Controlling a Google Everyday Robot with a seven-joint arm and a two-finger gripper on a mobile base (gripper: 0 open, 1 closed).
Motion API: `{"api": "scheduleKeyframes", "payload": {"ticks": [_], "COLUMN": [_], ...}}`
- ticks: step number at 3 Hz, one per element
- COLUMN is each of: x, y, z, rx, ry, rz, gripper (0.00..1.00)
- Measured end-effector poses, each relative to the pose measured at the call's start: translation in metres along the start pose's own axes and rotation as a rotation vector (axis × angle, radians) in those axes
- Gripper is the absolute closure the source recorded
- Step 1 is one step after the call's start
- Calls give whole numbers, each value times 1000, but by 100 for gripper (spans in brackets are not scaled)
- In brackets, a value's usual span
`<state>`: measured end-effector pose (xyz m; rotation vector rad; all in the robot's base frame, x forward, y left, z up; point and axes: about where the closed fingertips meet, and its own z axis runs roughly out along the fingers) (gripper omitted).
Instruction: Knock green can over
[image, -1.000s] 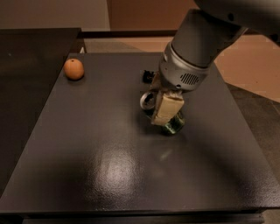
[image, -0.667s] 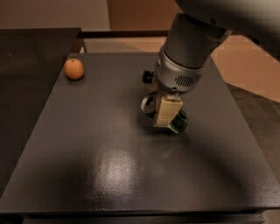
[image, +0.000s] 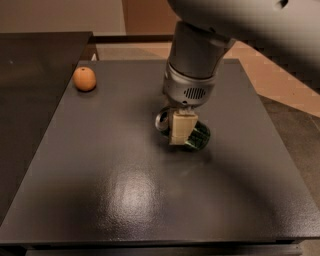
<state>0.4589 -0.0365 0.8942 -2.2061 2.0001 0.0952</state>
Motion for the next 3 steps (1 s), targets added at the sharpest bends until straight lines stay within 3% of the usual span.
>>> {"api": "scheduleKeyframes", "payload": {"ticks": [1,2,3], "x": [-1,-2,-2], "y": [0,-1,-1], "z": [-2,-3,-3], "rx": [9,17,17], "ry": [-3,-5,-5], "rz": [-1,-2,-2], "gripper": [13,0,0]}}
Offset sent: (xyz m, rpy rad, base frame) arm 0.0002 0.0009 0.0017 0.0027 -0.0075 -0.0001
